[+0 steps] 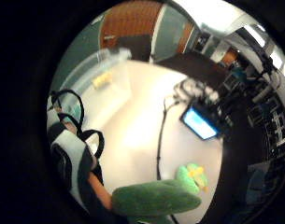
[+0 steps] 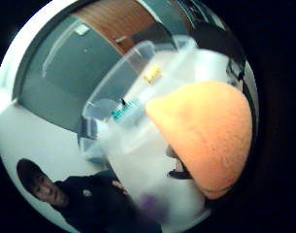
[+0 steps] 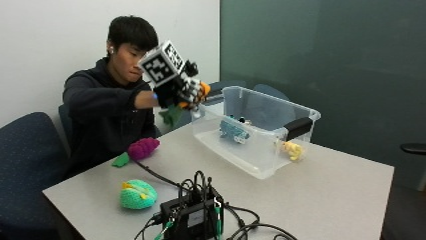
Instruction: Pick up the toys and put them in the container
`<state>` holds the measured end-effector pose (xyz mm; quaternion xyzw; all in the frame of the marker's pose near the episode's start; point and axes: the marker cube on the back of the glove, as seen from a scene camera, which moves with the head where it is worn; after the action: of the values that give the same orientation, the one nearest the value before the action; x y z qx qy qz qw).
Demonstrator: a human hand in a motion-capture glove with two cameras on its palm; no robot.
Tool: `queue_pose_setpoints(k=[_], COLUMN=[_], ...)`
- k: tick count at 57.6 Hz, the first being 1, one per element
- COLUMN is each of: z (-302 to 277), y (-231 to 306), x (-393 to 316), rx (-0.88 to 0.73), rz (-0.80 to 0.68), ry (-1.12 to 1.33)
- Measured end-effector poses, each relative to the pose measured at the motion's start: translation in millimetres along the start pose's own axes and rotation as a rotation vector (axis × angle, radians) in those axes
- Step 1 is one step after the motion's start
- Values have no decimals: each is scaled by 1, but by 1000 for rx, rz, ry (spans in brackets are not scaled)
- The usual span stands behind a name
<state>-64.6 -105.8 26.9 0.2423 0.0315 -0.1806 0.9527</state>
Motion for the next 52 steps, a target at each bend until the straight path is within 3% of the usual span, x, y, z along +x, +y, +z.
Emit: queue_pose_setpoints(k=[3, 10, 16, 20, 24, 35, 44, 52], z=[-18, -24, 6, 30, 35, -11, -41, -29], y=[-24, -72, -91, -86, -70, -8, 87, 158], x=[-34, -86, -137, -149, -147, -115, -72, -8], rx=[32, 11, -144, -380, -545, -519, -611, -741], rz=[38, -72, 82, 95, -15, -69, -125, 26], ry=[-60, -79, -38, 95, 130, -194, -186, -59])
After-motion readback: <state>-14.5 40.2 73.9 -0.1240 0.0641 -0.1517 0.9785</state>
